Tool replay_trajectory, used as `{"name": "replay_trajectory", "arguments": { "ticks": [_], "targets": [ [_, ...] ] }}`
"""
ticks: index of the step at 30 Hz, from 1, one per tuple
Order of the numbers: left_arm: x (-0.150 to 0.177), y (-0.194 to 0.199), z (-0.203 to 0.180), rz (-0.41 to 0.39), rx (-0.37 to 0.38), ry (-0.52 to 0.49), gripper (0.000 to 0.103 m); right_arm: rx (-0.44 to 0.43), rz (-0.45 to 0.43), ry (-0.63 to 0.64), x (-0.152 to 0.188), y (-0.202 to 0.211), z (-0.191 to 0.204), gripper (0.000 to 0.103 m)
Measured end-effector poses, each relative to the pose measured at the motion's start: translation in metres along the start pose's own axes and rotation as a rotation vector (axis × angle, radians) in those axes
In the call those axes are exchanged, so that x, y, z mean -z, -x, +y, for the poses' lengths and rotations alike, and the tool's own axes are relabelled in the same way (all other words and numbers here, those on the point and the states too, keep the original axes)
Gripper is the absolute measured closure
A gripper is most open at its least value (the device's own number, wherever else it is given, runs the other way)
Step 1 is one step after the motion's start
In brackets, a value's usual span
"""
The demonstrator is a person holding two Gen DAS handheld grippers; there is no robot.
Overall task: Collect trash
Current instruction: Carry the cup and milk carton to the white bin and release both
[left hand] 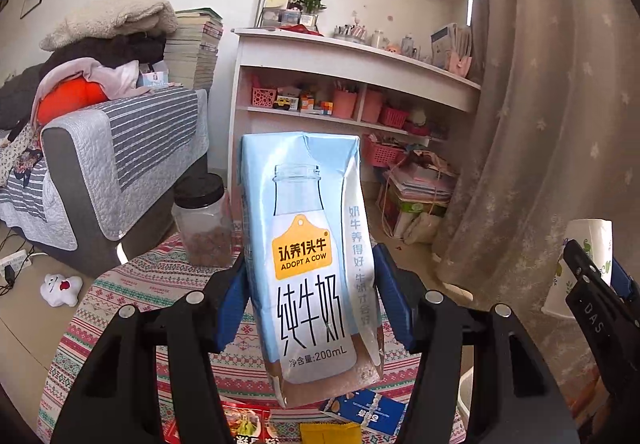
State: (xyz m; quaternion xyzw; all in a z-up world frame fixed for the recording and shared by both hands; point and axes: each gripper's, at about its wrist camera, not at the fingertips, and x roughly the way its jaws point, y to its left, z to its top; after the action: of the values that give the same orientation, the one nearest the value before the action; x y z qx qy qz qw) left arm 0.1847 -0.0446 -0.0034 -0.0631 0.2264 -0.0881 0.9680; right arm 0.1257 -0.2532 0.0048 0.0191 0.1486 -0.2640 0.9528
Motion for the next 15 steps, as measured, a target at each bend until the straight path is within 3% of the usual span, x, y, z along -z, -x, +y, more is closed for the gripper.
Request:
{"name": "replay_trajectory", "arguments": {
  "ticks": [10, 12, 14, 15],
  "targets": [
    [0.026, -0.015, -0.07, 0.048, 0.096, -0.083, 0.045, 0.195, 0.123, -0.076, 0.017, -0.023, -0.084, 0.038],
    [0.031, -0.017, -0.082, 0.056, 0.111, -0.101, 0.045, 0.217, 0.163, -0.079, 0.022, -0.027, -0.094, 0.031],
    [0.035, -0.019, -0.093, 0.063, 0.126, -0.117, 0.045, 0.244, 0.188, -0.102, 0.026, -0.029, -0.106, 0.015],
    [0.037, -0.019, -0.099, 0.067, 0.134, -0.124, 0.045, 0.255, 0.192, -0.113, 0.026, -0.031, -0.112, 0.014]
  ]
}}
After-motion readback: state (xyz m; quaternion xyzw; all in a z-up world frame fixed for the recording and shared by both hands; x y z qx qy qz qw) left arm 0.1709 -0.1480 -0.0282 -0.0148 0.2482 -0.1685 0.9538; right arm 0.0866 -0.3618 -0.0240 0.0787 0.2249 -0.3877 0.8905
